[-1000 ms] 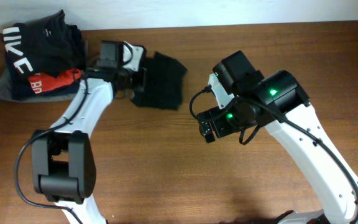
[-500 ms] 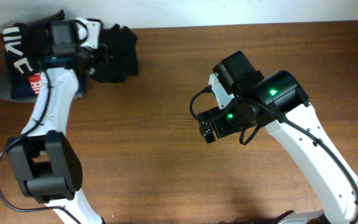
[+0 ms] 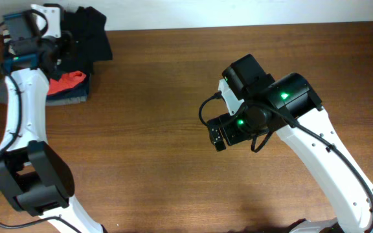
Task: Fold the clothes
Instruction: 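Carry the black bundle with the left gripper onto the top-left clothes stack, then release the bundle on the stack and press it flat with the left gripper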
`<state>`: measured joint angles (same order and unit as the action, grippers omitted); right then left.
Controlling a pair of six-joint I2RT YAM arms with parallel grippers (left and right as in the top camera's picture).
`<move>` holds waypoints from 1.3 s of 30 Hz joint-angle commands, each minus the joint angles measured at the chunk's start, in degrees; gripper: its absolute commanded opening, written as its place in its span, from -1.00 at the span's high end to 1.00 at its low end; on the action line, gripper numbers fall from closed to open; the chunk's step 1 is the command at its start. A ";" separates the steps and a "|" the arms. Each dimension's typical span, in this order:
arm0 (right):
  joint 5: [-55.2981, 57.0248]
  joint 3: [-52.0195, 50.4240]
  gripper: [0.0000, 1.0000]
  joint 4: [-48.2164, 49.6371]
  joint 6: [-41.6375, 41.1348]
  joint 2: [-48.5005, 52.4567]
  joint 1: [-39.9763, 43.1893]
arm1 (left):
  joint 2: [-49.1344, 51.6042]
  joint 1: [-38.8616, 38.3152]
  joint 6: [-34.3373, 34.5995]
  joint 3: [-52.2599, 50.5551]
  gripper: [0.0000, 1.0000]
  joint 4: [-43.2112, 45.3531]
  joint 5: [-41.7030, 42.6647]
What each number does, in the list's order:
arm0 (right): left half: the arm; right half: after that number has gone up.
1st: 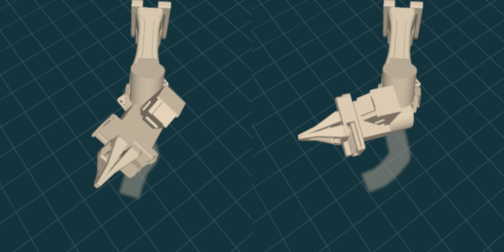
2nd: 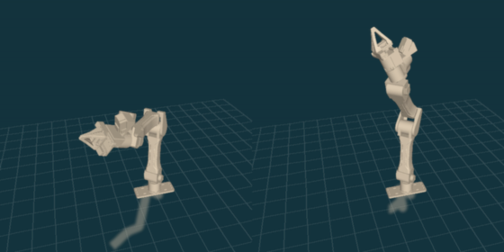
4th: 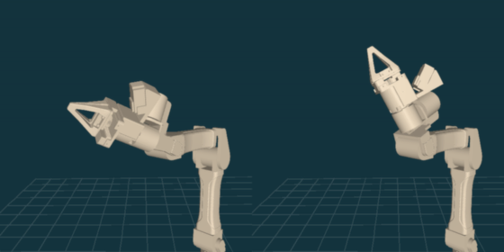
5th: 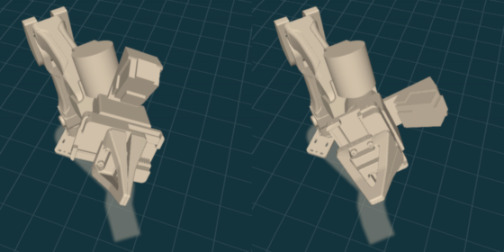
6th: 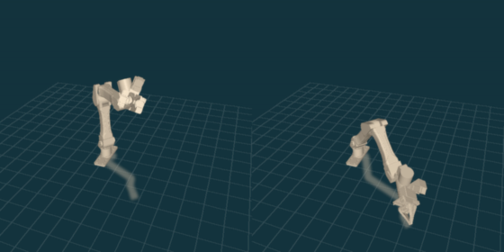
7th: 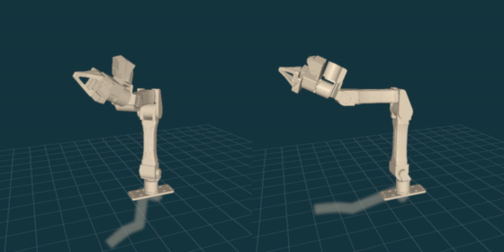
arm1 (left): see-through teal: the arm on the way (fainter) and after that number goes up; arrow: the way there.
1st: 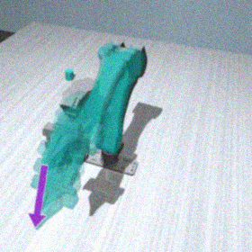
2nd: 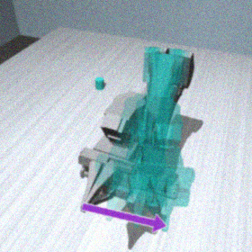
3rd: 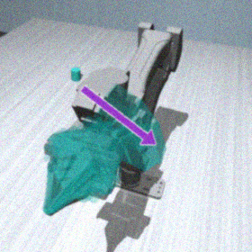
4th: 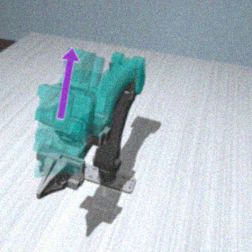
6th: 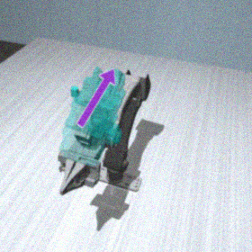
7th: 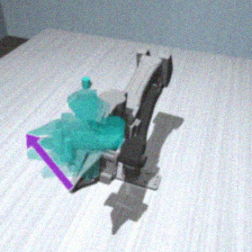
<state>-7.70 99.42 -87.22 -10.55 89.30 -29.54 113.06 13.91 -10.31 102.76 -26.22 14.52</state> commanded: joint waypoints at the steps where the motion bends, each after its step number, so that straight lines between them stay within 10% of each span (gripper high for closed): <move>1: 0.90 0.13 -0.98 -0.92 -0.02 -1.40 0.33 | -0.24 2.64 -0.96 2.40 1.00 1.44 0.44; 17: 0.81 0.13 -0.98 -3.50 -1.97 -1.40 0.33 | 2.93 11.21 0.57 2.40 0.99 10.16 0.70; 30: 0.68 0.13 -0.98 -3.72 -2.38 -1.40 0.33 | 13.53 11.50 1.86 2.40 0.56 22.34 -11.41; 36: 0.66 0.13 -0.98 -4.11 -2.38 -1.40 0.33 | 13.94 12.20 1.88 2.40 0.12 22.45 -16.09; 39: 0.68 0.13 -0.98 -4.63 -2.36 -1.40 0.33 | 13.81 12.72 1.92 2.40 -0.56 21.84 -17.27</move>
<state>-7.75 99.42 -91.48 -12.25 89.30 -29.54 126.48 25.39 -8.75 103.79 -4.14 1.30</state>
